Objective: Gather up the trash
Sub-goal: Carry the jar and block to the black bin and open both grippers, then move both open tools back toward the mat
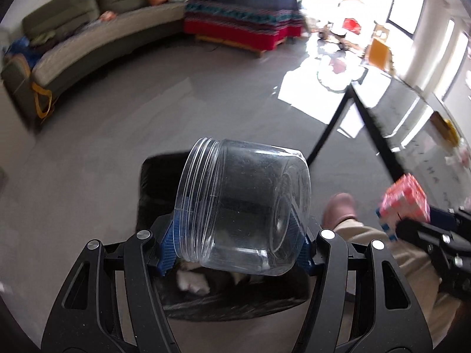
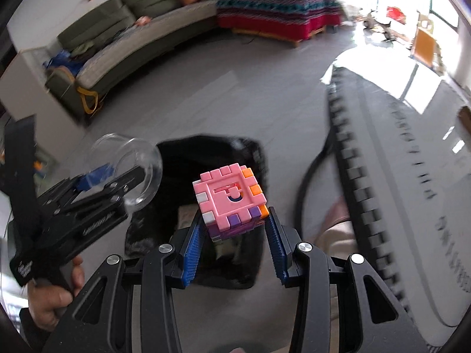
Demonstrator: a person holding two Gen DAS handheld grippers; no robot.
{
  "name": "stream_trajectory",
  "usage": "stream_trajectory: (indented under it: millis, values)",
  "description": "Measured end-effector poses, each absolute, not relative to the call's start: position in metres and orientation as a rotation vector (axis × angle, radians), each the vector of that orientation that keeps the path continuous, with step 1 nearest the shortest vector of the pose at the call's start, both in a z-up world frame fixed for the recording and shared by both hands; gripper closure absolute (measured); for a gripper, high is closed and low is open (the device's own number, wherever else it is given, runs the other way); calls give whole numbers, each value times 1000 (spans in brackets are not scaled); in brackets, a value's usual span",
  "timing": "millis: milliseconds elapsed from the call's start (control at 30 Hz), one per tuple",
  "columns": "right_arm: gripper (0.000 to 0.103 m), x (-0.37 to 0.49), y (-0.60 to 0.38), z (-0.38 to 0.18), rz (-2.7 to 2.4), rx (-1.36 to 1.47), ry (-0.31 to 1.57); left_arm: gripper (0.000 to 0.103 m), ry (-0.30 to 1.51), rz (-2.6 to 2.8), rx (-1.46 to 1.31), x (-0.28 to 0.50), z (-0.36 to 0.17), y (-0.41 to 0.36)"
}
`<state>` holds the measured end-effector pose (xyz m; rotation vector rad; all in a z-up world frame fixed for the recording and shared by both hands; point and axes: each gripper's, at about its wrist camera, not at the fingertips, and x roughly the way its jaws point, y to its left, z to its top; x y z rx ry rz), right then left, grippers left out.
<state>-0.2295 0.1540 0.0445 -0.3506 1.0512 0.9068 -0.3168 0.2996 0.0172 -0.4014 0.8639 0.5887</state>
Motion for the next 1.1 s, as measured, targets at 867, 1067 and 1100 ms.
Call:
stream_trajectory:
  millis: [867,1067,1100]
  values:
    - [39,-221,138,46,905,-286,1074,6,876,615,-468,-318,12,300]
    - [39,-196,109,64,863,-220,1038,6,854,523,-449,-284,33,272]
    - [39,-191,103,68,848,-211,1028,6,849,504,-441,-277,38,266]
